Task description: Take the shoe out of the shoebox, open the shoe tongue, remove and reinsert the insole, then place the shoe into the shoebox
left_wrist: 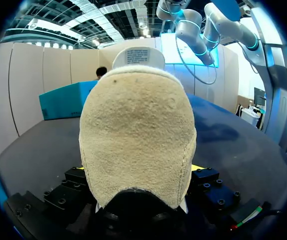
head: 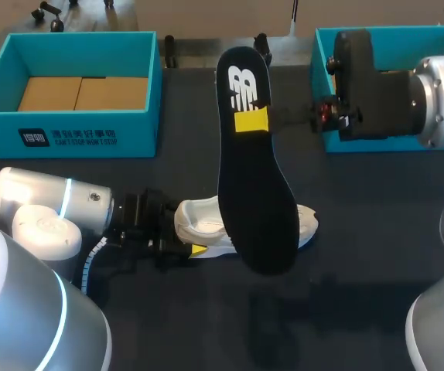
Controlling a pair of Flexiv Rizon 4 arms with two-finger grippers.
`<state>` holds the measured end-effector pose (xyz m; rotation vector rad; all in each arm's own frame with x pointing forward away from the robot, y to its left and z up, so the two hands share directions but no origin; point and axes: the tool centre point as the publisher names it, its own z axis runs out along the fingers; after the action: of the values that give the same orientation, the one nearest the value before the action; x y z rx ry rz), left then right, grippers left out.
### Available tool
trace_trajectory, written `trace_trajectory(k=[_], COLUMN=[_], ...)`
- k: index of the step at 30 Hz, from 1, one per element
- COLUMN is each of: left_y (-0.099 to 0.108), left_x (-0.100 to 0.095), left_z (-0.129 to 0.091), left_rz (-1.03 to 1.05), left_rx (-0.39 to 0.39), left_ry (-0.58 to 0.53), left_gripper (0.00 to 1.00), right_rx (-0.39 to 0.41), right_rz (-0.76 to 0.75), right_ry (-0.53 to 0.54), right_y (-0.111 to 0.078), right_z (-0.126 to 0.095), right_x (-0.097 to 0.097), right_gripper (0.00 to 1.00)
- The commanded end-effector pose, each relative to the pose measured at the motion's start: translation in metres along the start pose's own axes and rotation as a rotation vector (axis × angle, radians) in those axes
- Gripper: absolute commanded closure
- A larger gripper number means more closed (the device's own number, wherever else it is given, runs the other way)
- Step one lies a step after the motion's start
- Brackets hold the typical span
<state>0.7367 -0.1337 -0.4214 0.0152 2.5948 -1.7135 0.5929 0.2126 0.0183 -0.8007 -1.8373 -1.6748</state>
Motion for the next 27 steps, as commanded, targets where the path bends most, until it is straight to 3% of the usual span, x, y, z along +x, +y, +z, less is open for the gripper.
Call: trace_trajectory(k=[1, 4, 5, 7, 8, 14, 27], left_y=[0.0, 0.0, 0.0, 0.0, -0.001, -0.002, -0.007], left_x=[0.001, 0.001, 0.001, 0.003, 0.003, 0.005, -0.001], left_z=[0.0, 0.0, 0.0, -0.004, -0.005, -0.015, -0.04], left_rz=[0.0, 0.0, 0.0, -0.001, -0.004, -0.017, -0.055], left_rx=[-0.005, -0.005, -0.005, -0.021, -0.032, -0.148, -0.269], left_ry=[-0.001, -0.001, -0.001, 0.004, 0.007, -0.032, -0.042], left_gripper=[1.0, 1.0, 0.93, 0.51, 0.0, 0.0, 0.0], right_rx=[-0.004, -0.004, -0.004, -0.004, -0.004, -0.004, -0.004], right_rz=[0.001, 0.001, 0.001, 0.001, 0.001, 0.001, 0.001], right_ry=[-0.002, -0.002, -0.002, -0.002, -0.002, -0.002, -0.002], right_y=[-0.001, -0.001, -0.001, -0.001, -0.001, -0.001, -0.001], right_z=[0.003, 0.003, 0.003, 0.003, 0.003, 0.003, 0.003], right_x=[0.0, 0.0, 0.0, 0.0, 0.0, 0.0, 0.0], right_gripper=[1.0, 1.0, 1.0, 1.0, 1.0, 1.0, 1.0])
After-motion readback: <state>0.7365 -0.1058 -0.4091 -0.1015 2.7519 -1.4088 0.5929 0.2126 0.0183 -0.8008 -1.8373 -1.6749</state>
